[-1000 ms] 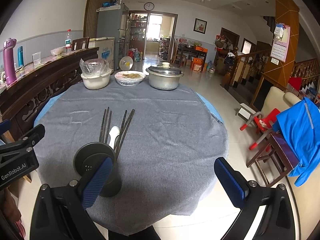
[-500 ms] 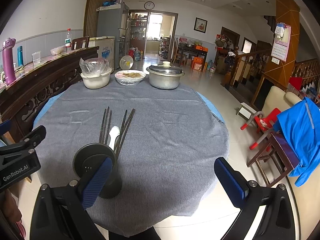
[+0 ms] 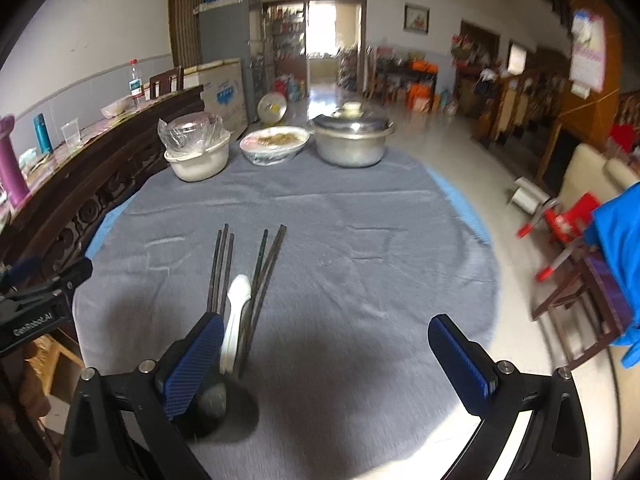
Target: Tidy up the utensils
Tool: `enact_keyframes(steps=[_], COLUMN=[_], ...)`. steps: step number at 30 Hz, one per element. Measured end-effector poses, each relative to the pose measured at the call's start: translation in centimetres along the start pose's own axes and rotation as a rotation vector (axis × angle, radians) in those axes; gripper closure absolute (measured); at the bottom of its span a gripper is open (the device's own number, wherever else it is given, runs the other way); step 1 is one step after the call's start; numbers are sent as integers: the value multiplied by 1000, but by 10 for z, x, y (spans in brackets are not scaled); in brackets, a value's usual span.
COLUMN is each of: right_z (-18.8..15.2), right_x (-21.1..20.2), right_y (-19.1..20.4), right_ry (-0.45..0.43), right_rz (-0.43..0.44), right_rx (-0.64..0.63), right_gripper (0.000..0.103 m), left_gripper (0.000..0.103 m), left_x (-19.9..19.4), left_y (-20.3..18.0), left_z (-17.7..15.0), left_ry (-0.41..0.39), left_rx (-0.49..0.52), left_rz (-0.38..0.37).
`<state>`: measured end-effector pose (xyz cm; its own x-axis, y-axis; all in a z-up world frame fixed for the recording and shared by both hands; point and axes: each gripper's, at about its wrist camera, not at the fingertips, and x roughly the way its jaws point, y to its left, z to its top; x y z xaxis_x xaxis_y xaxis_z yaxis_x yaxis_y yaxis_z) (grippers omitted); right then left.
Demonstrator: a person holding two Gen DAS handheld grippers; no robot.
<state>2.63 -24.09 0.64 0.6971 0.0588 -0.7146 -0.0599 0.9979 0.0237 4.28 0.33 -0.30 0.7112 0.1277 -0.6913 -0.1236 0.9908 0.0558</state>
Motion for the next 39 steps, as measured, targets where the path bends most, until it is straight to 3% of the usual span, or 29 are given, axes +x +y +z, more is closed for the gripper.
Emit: enact_keyframes(steps=[6, 9, 11, 13, 16, 19, 26, 29, 30, 32, 36, 39], right_z=[50, 68, 77, 85, 94, 99, 99, 98, 99, 99, 99, 100], right_x=[87, 126, 149, 176, 215, 244, 294, 305, 305, 308, 308, 294], right_y=[-11, -4, 5, 17, 33, 48, 57, 60, 62, 67, 61, 45], right_ry=[146, 198, 221, 256, 319, 368, 468, 489, 479, 476, 449, 386], right_rz=[174, 263, 303, 345, 397, 368, 319, 318, 316, 320, 344, 397], right_rx=[53, 66, 59, 53, 61, 35, 56, 50, 44, 14, 20, 67], right_gripper=[3, 20, 35, 47, 60, 66, 68, 76, 78, 93, 95, 96], left_gripper=[0, 12, 31, 39, 40, 40, 40, 40, 40, 40, 41, 49], left_x=[82, 120, 139, 152, 158, 163, 189, 200, 203, 207, 221, 231], left_y=[7, 9, 9, 10, 8, 6, 1, -4, -6, -11, -23, -34], left_z=[30, 41, 45, 48, 51, 55, 72, 79, 81, 85, 93, 96], left_ry=[169, 241, 284, 309, 321, 330, 393, 405, 410, 419, 456, 480], left_rx=[-59, -97, -121, -148, -162, -155, -165, -169, -168, -162, -178, -176], left_rz=[-61, -117, -143, -162, -186, -208, -264, -267, -271, -278, -310, -327])
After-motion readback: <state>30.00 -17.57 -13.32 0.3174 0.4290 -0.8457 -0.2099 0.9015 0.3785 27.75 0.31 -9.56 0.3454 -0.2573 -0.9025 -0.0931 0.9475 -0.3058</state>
